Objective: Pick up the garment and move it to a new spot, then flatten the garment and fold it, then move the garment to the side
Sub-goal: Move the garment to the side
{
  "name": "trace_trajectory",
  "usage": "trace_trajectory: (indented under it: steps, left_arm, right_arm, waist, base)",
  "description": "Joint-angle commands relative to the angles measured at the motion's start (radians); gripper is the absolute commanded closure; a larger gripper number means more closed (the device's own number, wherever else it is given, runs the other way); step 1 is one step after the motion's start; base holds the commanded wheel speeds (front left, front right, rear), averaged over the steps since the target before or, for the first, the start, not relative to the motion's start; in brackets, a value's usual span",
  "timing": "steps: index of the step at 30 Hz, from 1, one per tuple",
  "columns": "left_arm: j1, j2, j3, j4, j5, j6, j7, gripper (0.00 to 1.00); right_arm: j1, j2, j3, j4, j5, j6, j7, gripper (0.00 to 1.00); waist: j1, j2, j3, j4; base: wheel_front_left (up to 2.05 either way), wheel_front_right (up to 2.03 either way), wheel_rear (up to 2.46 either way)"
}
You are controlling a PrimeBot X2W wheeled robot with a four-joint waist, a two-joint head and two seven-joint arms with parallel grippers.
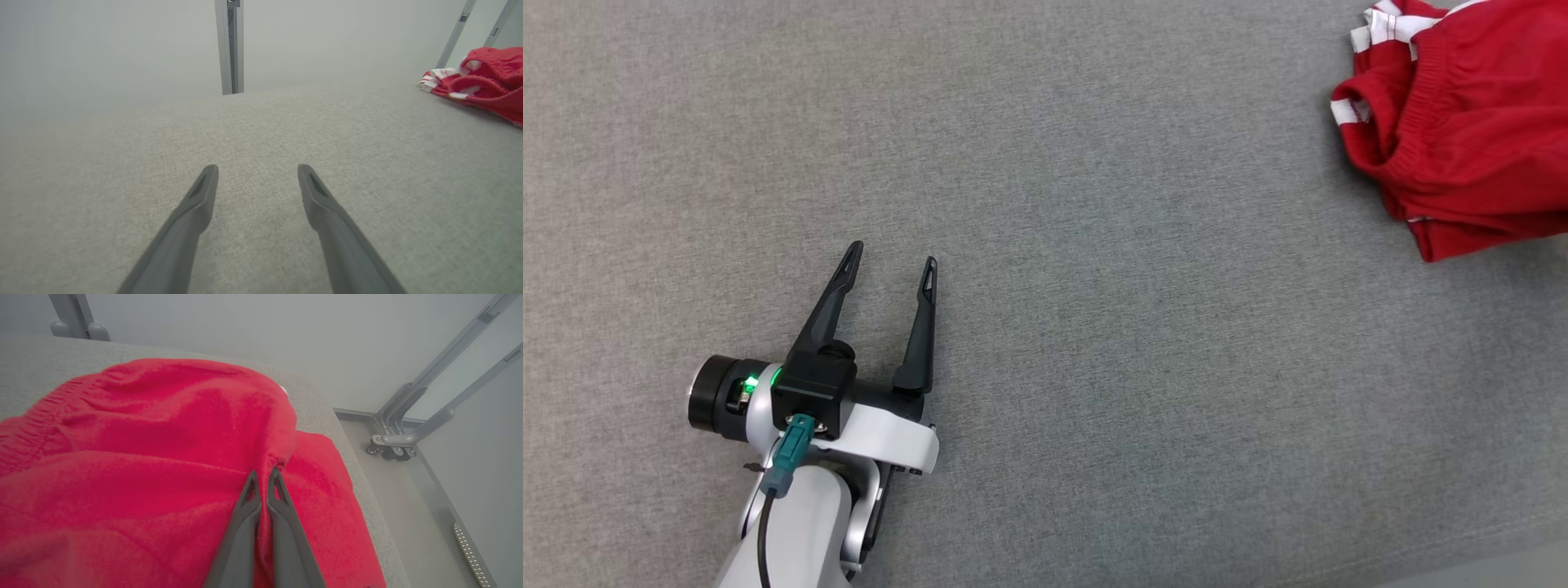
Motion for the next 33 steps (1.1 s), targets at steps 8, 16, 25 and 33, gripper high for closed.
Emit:
trace_trajectory:
  steps: [8,16,25,33]
  left_arm:
    - [-0.019,-0.004,-0.021,0.005,-0.009,0.000,-0.002,0.00]
    - [-0.014,-0.015,-0.033,0.008,-0.027,0.005,-0.003,0.00]
    - [0.025,-0.022,-0.011,-0.001,-0.076,0.012,-0.003,0.00]
    - [0.065,-0.030,0.017,0.015,-0.144,0.022,-0.003,0.00]
  right_arm:
    - [-0.074,0.007,0.040,0.160,-0.074,0.000,-0.005,1.00]
    - [-0.099,0.011,0.006,0.238,-0.166,0.000,-0.005,0.00]
    - [-0.172,0.022,-0.180,0.230,-0.364,0.000,-0.005,0.00]
    - [0.020,0.213,-0.474,-0.020,-0.576,0.000,-0.005,0.00]
  waist:
    - [0.0000,0.0000,0.004,0.041]
    - [0.0000,0.0000,-0.018,0.071]
    - [0.0000,0.0000,-0.087,0.090]
    - [0.0000,0.0000,-0.190,0.103]
  base:
    - [0.00,0.00,0.00]
    - [0.00,0.00,0.00]
    - [0.00,0.00,0.00]
    - [0.00,0.00,0.00]
